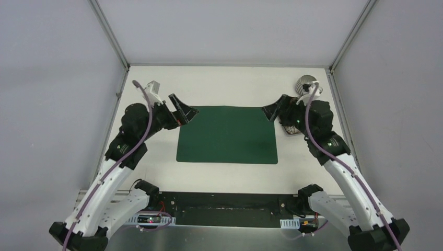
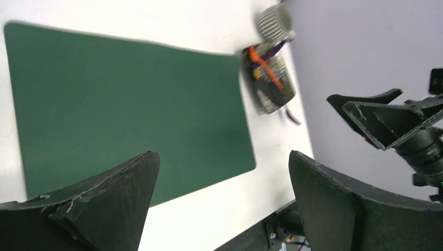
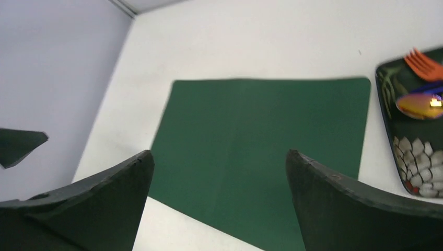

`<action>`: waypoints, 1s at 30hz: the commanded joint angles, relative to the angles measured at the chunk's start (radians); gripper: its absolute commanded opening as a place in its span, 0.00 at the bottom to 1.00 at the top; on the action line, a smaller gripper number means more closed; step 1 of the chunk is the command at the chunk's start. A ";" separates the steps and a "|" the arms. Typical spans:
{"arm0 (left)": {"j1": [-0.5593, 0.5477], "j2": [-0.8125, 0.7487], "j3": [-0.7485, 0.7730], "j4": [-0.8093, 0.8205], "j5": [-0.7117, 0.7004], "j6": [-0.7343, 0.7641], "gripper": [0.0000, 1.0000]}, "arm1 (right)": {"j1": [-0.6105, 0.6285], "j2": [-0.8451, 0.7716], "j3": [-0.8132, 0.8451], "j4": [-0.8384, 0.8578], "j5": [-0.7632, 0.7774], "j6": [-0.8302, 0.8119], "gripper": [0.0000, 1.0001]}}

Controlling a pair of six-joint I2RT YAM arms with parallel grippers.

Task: Set the dinner table for one person
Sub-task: Pick up the spoon from the center of the board.

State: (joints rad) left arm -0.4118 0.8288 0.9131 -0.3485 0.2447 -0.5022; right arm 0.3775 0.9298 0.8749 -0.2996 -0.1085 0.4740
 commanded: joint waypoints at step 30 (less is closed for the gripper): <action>-0.004 0.359 0.649 0.008 -0.051 0.038 0.99 | -0.009 0.199 0.552 -0.332 0.257 -0.176 1.00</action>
State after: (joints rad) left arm -0.4122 1.1263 1.5738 -0.2428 0.1902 -0.4870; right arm 0.3771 1.0897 1.4746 -0.4854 -0.0166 0.2974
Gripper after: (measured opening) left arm 0.992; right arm 0.996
